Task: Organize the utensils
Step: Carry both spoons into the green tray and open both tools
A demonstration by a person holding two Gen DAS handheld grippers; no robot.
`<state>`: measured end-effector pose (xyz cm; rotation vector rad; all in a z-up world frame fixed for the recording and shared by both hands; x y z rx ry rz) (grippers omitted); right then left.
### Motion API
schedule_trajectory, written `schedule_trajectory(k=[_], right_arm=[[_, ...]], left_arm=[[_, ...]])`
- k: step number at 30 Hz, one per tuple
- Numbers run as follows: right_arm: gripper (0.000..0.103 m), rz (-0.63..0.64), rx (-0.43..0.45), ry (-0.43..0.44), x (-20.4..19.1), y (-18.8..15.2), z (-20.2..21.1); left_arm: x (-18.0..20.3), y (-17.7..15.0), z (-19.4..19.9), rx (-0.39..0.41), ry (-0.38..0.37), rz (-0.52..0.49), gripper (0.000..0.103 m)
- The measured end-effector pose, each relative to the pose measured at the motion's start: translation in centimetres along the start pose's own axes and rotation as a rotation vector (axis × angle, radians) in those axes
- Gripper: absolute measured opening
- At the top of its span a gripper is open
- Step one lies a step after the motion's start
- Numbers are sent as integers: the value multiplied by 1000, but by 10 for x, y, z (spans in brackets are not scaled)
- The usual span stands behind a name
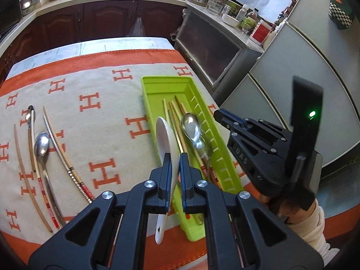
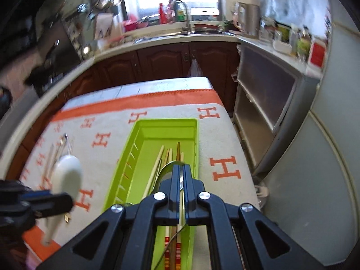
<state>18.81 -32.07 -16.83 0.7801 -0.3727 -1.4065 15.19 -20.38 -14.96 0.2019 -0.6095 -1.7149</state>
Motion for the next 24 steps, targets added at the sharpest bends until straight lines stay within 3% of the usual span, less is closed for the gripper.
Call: schedule_trajectory(k=[10, 12, 14, 17, 19, 21, 24], right_arm=[[3, -229, 84, 48, 30, -14, 44], [7, -256, 103, 58, 33, -15, 53], [17, -291, 134, 64, 35, -13, 61], [19, -289, 160, 75, 30, -7, 67], [19, -267, 169, 67, 24, -5, 70], [19, -254, 168, 75, 17, -5, 71], [19, -251, 150, 92, 7, -7, 69]], left_arm=[[30, 14, -42, -67, -45, 46, 5], [35, 13, -52, -88, -52, 58, 5], [37, 9, -62, -111, -41, 75, 5], [36, 2, -70, -135, -14, 81, 6], [36, -2, -69, -141, -1, 75, 14], [31, -3, -61, -119, 16, 71, 34], [18, -5, -43, -66, 49, 77, 46]])
Point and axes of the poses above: each gripper's, at about its wrist camera, not at the fingertips, and z roughly against the way its jaws point, x to its right, y to its top, the point moved 10 cm from there along -z, roughly the way its jaws point, and after that the axes turned 7 degrees about y, right-handed, at the moved point
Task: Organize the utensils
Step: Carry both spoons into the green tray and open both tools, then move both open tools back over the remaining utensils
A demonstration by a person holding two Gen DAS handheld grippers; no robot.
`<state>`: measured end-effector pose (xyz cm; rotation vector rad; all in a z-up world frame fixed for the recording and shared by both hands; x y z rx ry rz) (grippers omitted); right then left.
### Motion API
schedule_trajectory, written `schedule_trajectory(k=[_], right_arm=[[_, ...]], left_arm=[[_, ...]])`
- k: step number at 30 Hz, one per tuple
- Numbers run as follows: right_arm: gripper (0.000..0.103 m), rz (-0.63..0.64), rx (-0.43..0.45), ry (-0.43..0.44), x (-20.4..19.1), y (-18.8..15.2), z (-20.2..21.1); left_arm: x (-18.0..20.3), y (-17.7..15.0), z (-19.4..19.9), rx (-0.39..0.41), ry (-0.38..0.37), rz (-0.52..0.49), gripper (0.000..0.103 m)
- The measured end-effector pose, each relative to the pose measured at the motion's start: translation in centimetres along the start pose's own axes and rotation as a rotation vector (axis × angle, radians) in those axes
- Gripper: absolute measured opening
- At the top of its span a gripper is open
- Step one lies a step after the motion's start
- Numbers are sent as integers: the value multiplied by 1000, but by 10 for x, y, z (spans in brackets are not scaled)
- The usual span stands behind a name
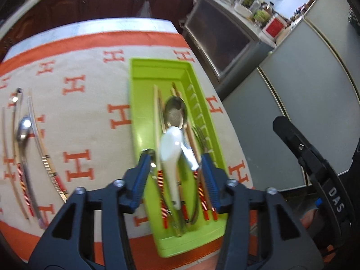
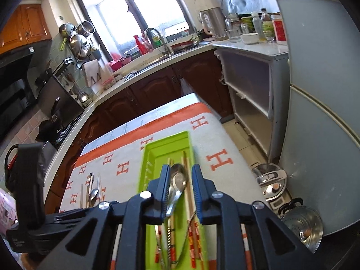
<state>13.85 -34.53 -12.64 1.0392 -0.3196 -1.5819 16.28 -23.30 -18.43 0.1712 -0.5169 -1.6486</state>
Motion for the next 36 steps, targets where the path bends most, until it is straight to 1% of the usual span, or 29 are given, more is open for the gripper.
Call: schedule_trajectory(k=[3, 11, 20, 27, 36], right_arm=[[19, 2, -19, 9, -10, -8, 0], [19, 25, -81, 21, -38, -40, 1], [19, 100, -129, 47, -84, -68, 0], [19, 166, -166, 73, -122, -84, -9], [19, 223, -223, 92, -155, -100, -30]], left_arm=[[-16, -4, 17, 31, 25, -3, 46], [-75, -34, 51, 83, 157, -17, 47], [-144, -73, 74, 106, 249, 21, 47], [-184, -87, 94, 138, 292, 69, 47], [-220, -95, 103, 154, 312, 118, 47]])
Point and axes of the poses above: each gripper's, at about its wrist camera, not at the fingertips, and z roughly against the way its jaws point, x to its right, y to its top, the point moved 10 cm from there along -z, roughly the way its jaws point, and after that the axes turned 7 degrees about y, right-handed, at the moved point
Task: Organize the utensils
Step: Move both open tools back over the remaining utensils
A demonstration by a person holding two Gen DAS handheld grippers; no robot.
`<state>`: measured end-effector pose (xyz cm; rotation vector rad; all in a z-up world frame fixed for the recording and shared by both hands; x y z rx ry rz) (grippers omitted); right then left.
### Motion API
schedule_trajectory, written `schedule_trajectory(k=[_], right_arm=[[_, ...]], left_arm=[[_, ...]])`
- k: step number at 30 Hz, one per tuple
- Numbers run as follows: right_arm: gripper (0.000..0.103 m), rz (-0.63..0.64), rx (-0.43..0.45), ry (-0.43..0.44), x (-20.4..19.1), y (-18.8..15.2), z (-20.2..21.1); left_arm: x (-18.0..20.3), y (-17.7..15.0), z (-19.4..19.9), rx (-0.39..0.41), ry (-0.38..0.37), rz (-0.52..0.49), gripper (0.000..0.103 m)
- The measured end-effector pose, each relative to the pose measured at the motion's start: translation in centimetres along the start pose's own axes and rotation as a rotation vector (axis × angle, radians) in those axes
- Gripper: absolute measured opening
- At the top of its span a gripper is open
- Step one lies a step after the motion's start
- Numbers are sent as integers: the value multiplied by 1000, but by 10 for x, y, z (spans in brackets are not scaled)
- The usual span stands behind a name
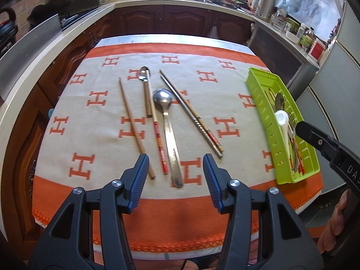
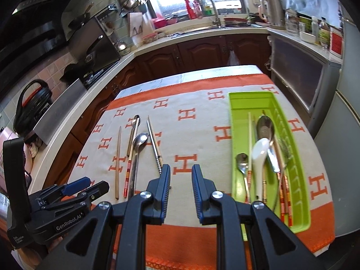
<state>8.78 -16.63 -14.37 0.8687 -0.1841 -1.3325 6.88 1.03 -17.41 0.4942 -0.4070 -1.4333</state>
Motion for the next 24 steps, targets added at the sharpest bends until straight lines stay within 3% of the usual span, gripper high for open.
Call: schedule_trajectory(k=[11, 24], right_arm=[[19, 65, -69, 30, -32, 6, -45], [19, 141, -218, 53, -32, 9, -135]], left_arm=[[-35, 1, -25, -21, 0, 73, 47], [-62, 7, -72, -76, 1, 147, 47]])
Point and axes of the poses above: each gripper's, at about its wrist camera, not at the fingertips, and z roughly against the way its jaws point, x to its right, y to its top, the point moved 10 cm from there along -z, roughly the way its jaws point, and after that the axes turned 7 degrees about y, right-handed, at the moved point
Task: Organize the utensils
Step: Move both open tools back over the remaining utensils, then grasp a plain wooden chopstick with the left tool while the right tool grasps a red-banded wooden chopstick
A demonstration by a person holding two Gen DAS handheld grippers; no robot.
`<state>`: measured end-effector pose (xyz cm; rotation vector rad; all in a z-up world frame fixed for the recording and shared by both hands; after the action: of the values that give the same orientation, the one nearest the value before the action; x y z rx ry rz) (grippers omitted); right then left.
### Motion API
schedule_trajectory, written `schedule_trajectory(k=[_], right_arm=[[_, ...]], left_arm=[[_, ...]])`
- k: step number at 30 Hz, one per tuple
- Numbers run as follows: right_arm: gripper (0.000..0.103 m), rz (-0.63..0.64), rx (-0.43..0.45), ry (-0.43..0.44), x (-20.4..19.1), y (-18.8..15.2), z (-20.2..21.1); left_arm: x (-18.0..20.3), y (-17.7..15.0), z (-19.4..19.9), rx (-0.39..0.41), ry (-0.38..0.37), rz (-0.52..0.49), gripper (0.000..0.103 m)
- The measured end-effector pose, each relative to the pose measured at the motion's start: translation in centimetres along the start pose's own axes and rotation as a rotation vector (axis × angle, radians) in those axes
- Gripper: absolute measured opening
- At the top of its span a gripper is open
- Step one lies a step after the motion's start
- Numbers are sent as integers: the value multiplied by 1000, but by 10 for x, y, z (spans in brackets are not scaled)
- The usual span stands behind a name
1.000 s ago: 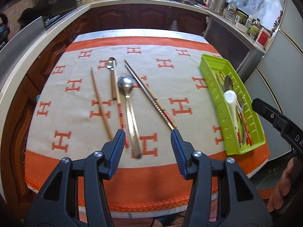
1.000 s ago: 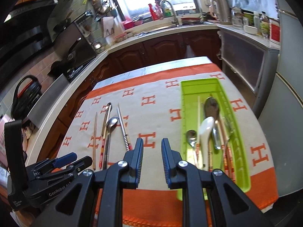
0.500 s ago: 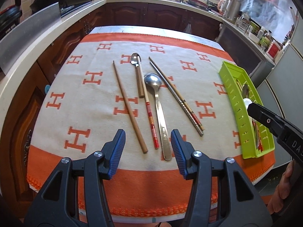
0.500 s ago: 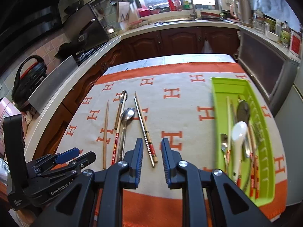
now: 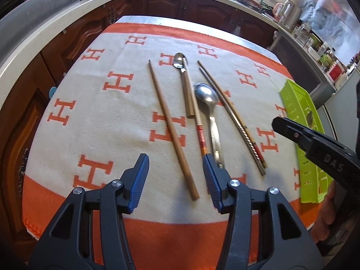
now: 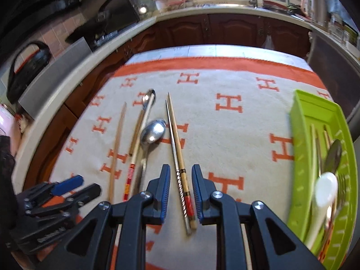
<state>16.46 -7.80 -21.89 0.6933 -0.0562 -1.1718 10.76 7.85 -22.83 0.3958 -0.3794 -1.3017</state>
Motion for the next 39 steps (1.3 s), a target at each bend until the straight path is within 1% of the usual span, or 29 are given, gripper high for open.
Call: schedule_trajectory(k=[2, 6, 8, 11, 16, 18, 19, 20, 24, 29, 30, 31, 35, 37, 38, 39], right_arm=[[19, 10, -24, 7, 1, -2, -11], [18, 41, -59, -9, 3, -6, -25], [14, 52, -67, -20, 6, -6, -28], [13, 64, -82, -32, 9, -7, -33], [13, 86, -87, -19, 6, -4, -37], [14, 102, -79, -43, 7, 0, -40], [13, 104, -98, -53, 8, -1, -44], [13, 111, -82, -61, 9, 1, -44], [13, 139, -75, -84, 7, 4, -47], [12, 152, -56, -91, 6, 3, -46], [9, 148, -54, -89, 6, 3, -45], [9, 143, -52, -88, 6, 2, -45], [7, 95, -43, -61, 11, 1, -43], [7, 67, -39, -43, 13, 0, -42], [7, 57, -37, -37, 14, 0, -41], [7, 41, -35, -28, 15, -1, -41]], left_arm=[[-5, 2, -7, -8, 5, 10, 47], [-11, 7, -18, -20, 10, 24, 47], [-13, 10, -24, -23, 15, 30, 47], [-16, 15, -30, -25, 22, 35, 47], [-19, 23, -39, -32, 35, 40, 47], [-19, 25, -42, -36, 43, 38, 47], [-18, 27, -44, -38, 45, 39, 47], [-18, 28, -46, -40, 50, 38, 47], [-16, 31, -54, -49, 83, 26, 47], [-10, 33, -60, -50, 150, -12, 48], [-8, 33, -61, -48, 172, -28, 49], [-7, 33, -61, -44, 185, -34, 49], [-7, 35, -62, -35, 190, -11, 49], [-6, 37, -61, -22, 186, -11, 38], [-5, 38, -61, -15, 180, -11, 20], [-5, 38, -61, -13, 175, -10, 5]])
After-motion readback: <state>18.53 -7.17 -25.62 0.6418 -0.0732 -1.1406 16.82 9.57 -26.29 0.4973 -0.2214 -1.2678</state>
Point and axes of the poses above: each gripper's, at about its wrist camera, not at the fingertips, and z roughly against the way its jaws point, x to its right, y to its top, the point moved 10 cm from there along -z, roughly the way its jaws point, and after that the axes turned 7 degrees about y, right-handed, at the moved point
